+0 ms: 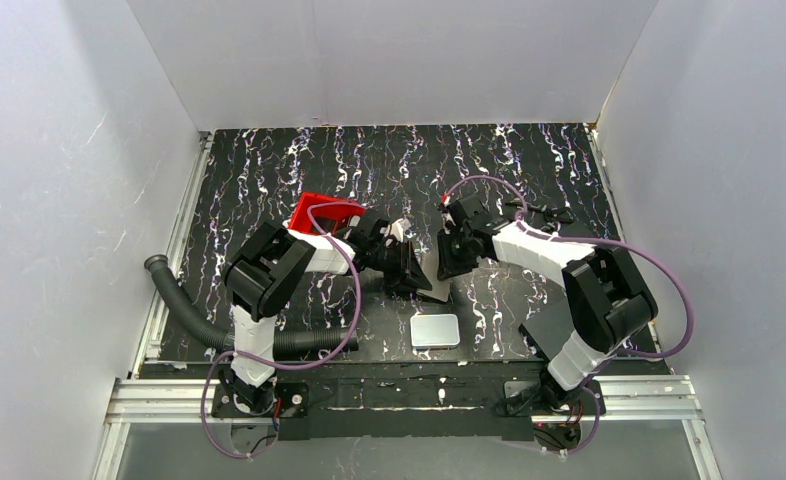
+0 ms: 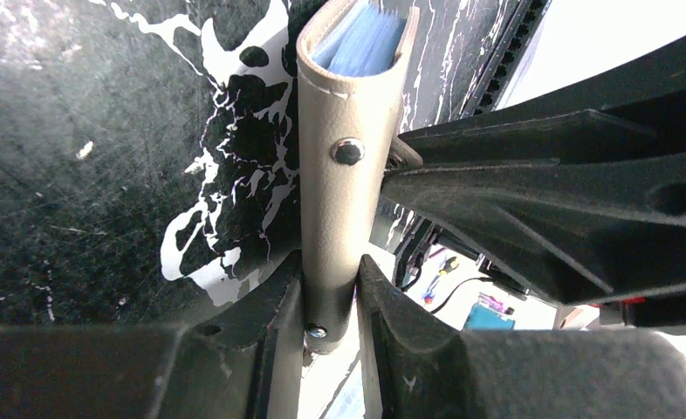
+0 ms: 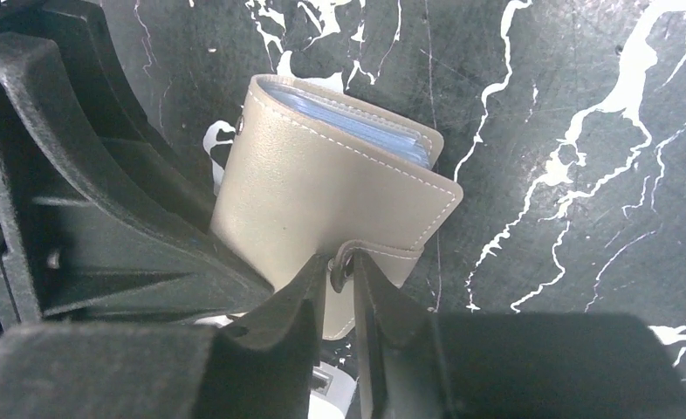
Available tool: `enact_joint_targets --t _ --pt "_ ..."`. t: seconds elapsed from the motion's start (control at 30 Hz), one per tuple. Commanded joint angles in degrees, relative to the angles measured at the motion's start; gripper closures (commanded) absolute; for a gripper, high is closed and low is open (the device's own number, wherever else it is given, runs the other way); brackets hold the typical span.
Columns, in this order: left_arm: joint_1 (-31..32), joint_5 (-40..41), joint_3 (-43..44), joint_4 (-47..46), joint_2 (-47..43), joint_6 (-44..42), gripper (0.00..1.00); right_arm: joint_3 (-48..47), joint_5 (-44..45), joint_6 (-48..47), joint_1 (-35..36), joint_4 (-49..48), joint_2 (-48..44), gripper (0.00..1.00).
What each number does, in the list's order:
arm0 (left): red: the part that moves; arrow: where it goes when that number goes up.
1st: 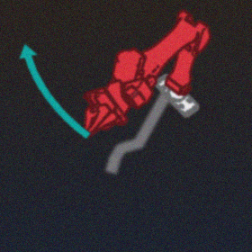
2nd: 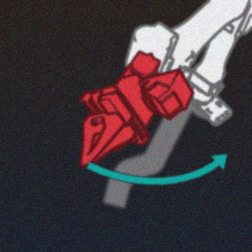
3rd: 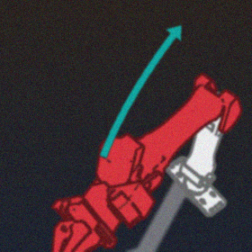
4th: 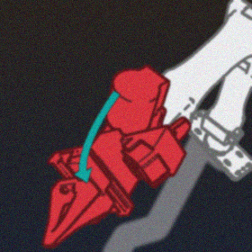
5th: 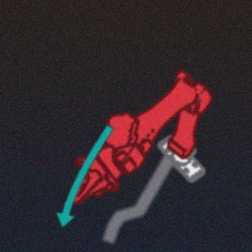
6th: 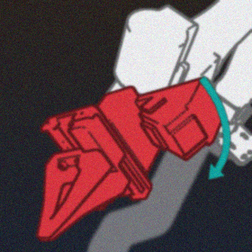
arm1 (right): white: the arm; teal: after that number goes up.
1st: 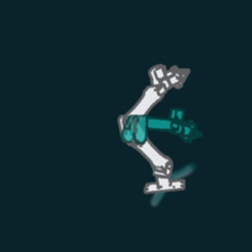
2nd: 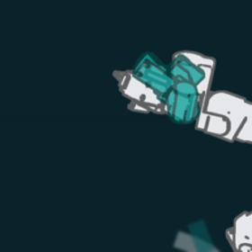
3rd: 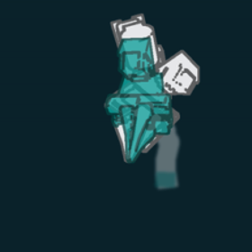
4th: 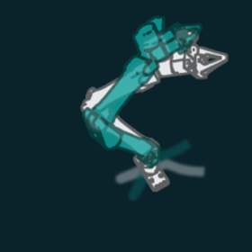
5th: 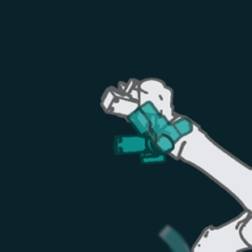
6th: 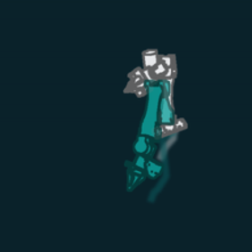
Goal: Put the credit cards into the card holder
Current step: Close the card holder at the center of the board.
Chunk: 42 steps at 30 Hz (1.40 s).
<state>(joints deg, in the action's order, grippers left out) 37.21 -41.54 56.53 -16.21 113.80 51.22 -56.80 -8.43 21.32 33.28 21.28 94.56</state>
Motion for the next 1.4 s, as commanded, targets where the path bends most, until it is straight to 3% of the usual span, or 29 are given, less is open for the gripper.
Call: enact_joint_targets --t 0.0,0.37,0.5,0.67,0.97,1.07,1.27,1.37 --pt "0.6 5.6 0.8 2.1 2.3 -1.2 1.0 -0.2 3.2 3.7 5.0 0.1 1.8 0.72" --pt "0.5 5.9 0.6 2.1 3.0 -1.6 1.0 1.1 11.1 5.4 9.8 -2.4 -1.5 0.67" --pt "0.2 5.0 0.7 2.1 3.0 -1.8 1.0 5.9 8.0 -0.5 9.9 -9.7 -5.0 0.7" --pt "-0.6 2.6 0.9 2.1 2.7 -1.0 1.0 8.0 2.1 -8.4 9.9 -11.6 -4.5 0.73" --pt "-2.1 -0.7 1.7 3.4 2.7 -1.4 1.0 12.3 8.1 -11.5 9.9 -11.4 -2.9 0.68" --pt "-2.1 0.2 1.2 4.0 2.3 -2.1 1.0 10.3 6.6 -9.1 9.4 -9.9 -3.6 0.54" --pt "-1.5 4.3 -1.4 4.2 -0.4 -3.2 1.0 8.2 -6.6 0.9 -2.2 -7.1 -9.7 0.36" --pt "-0.7 7.5 -2.2 4.2 -2.0 -3.3 1.0 7.5 -11.2 3.7 -4.2 -7.6 -12.8 0.29"
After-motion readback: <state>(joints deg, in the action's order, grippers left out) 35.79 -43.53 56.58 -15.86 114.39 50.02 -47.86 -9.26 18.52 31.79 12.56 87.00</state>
